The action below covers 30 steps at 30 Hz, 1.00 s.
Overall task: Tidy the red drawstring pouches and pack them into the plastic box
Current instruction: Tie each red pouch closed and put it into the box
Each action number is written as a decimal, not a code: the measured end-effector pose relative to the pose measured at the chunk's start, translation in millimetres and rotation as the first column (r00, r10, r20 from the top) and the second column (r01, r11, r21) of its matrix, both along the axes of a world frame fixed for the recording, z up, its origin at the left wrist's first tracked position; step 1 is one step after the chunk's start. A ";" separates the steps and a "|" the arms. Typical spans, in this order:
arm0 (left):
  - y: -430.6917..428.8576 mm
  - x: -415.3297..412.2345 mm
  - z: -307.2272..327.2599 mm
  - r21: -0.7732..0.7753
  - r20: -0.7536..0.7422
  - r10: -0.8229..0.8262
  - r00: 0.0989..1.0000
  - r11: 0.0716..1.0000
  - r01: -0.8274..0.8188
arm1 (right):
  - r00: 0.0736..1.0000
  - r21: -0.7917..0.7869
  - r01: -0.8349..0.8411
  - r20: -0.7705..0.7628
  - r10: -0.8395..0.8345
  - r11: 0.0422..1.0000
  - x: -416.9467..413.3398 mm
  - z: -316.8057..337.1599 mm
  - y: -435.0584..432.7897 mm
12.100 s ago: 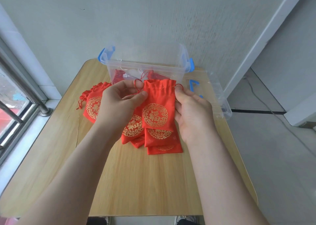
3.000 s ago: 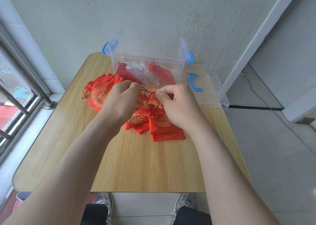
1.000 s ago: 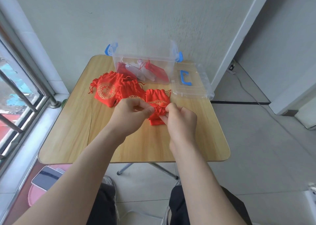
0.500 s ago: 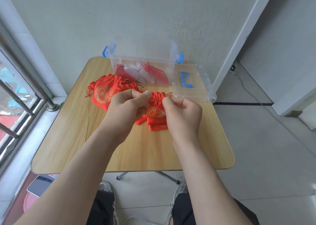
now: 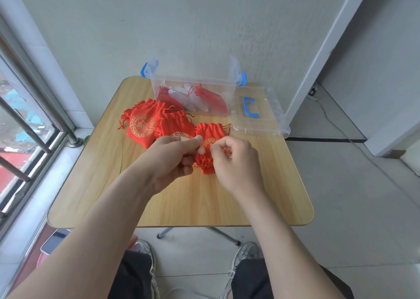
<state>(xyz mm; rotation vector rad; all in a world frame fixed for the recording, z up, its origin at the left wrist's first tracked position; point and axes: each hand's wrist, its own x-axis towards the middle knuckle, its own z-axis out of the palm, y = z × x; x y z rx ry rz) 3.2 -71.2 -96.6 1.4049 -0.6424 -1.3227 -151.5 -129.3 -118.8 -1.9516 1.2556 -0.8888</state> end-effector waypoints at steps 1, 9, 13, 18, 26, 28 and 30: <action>1.3 -0.3 -0.5 0.001 0.013 -0.016 1.000 1.000 0.016 | 1.000 -0.004 0.000 -0.020 -0.001 1.000 -1.2 0.0 0.9; 7.9 -0.5 -4.5 0.008 0.059 -0.041 0.997 0.999 0.041 | 0.986 0.100 -0.112 0.135 0.098 0.989 -5.5 2.5 3.0; 6.7 -0.6 -5.1 -0.017 0.008 -0.081 0.997 0.997 0.082 | 0.951 0.121 -0.247 0.219 0.216 0.961 -5.3 -0.7 1.9; 6.5 1.5 -4.0 -0.048 -0.023 -0.107 0.994 0.993 0.106 | 0.921 0.089 -0.288 0.298 0.251 0.953 -6.4 -1.3 -0.1; 7.4 0.2 -3.3 -0.054 -0.019 -0.096 0.995 0.994 0.095 | 0.939 0.097 -0.256 0.262 0.224 0.962 -10.2 5.6 1.3; 6.7 -0.5 -3.4 -0.051 -0.003 -0.079 0.997 0.996 0.079 | 0.955 0.077 -0.214 0.225 0.192 0.974 -10.4 3.6 1.2; 5.8 -1.7 -3.1 -0.046 0.021 -0.065 0.998 0.997 0.066 | 0.970 0.035 -0.149 0.199 0.139 0.988 -9.7 0.8 1.0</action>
